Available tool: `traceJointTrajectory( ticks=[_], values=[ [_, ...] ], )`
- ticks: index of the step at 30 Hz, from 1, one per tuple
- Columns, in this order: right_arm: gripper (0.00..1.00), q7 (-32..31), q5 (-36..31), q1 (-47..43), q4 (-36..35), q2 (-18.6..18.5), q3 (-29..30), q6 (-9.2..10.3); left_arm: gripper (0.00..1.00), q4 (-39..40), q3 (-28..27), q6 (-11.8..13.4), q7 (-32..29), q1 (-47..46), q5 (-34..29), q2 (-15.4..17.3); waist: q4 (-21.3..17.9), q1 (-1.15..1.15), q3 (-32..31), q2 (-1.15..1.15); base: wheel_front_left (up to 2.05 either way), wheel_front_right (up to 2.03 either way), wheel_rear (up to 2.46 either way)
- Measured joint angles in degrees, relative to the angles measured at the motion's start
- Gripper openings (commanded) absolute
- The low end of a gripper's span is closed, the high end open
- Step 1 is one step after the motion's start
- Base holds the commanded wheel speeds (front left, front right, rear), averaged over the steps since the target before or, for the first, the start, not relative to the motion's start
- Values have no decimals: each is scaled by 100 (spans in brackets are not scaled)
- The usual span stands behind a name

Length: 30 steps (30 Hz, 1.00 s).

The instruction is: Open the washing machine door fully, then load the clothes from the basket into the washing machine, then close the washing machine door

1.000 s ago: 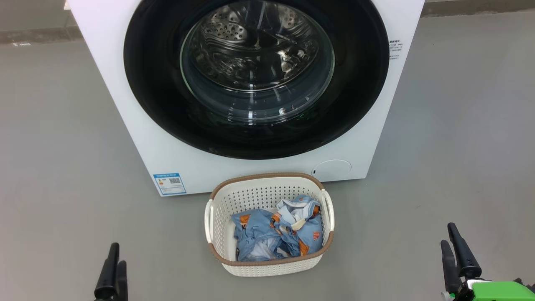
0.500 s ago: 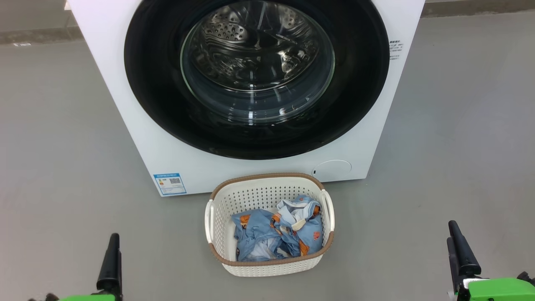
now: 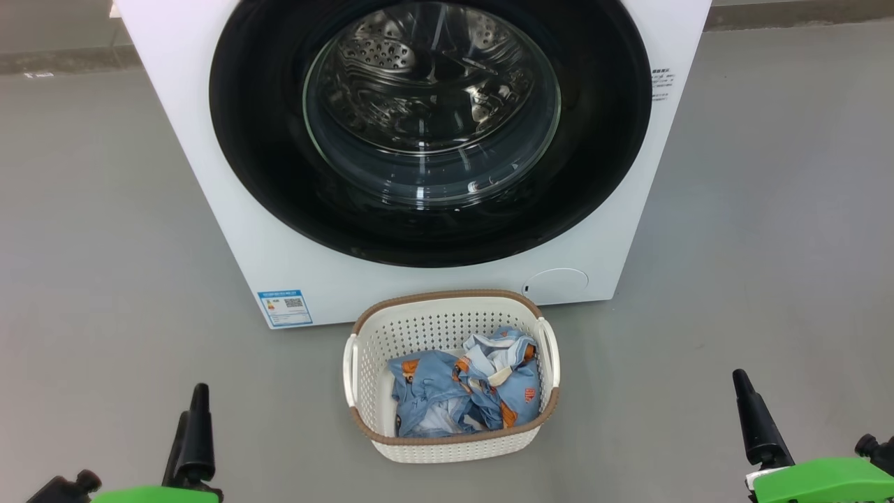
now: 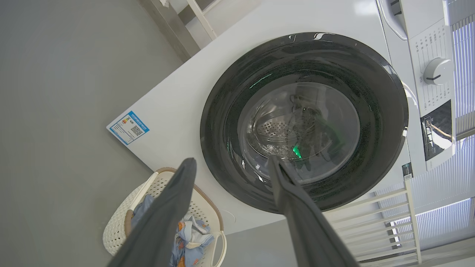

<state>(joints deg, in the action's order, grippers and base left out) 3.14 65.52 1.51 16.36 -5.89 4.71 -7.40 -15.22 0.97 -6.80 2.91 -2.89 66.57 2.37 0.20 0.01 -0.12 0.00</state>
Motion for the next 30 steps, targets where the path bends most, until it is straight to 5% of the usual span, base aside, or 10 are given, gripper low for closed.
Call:
traceJointTrajectory(
  ticks=[30],
  values=[
    [100,253,-3162,-1,-119,25,14,0,100,130,235,-2,489,-1,-3226,-9,15,0,-82,0,0,0,0]
  ],
)
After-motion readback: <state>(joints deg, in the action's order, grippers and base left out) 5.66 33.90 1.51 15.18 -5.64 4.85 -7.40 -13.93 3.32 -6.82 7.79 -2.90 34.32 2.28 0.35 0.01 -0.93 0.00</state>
